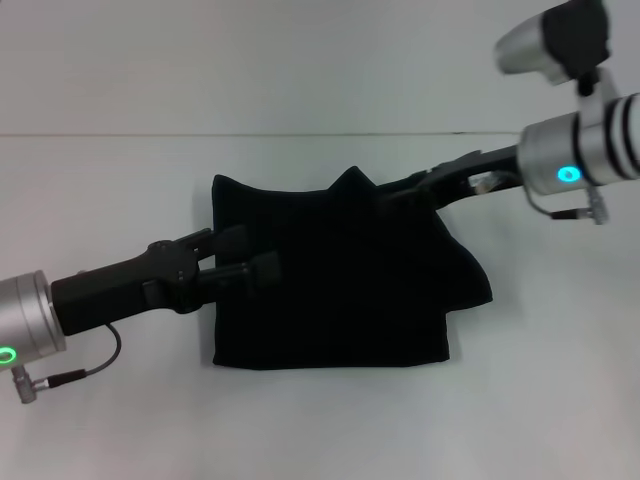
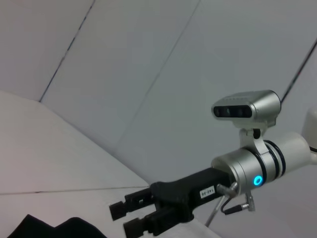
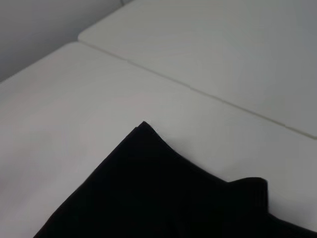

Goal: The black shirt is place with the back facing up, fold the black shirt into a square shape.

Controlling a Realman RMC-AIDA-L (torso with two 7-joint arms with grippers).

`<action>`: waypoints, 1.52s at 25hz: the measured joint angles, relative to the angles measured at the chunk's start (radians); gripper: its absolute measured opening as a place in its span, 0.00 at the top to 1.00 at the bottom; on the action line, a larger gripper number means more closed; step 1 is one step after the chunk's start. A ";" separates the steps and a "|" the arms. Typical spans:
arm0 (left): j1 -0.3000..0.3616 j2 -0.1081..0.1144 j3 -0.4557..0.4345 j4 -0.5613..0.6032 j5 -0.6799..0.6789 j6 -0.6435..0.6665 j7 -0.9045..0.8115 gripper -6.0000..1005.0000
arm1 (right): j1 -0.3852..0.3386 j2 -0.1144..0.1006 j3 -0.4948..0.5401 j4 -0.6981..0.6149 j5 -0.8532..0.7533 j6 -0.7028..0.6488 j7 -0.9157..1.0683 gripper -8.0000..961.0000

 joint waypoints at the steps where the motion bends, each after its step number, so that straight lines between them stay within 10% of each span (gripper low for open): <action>1: -0.002 0.001 0.000 -0.001 0.000 -0.003 0.000 0.06 | 0.007 0.004 -0.006 0.012 -0.002 0.018 0.001 0.14; 14: -0.024 0.008 0.002 -0.005 0.000 -0.070 -0.007 0.06 | 0.030 0.045 -0.030 0.098 -0.002 0.136 -0.001 0.56; 25: -0.040 0.015 0.004 -0.008 0.000 -0.097 -0.008 0.06 | 0.017 0.048 -0.027 0.109 0.013 0.131 -0.020 0.58; 33: -0.044 0.014 0.004 -0.014 0.000 -0.112 -0.008 0.06 | -0.005 0.047 -0.018 0.094 0.052 0.130 -0.053 0.98; 38: -0.048 0.014 0.002 -0.023 -0.002 -0.119 -0.008 0.06 | -0.065 0.045 -0.018 0.056 0.130 0.136 -0.066 0.98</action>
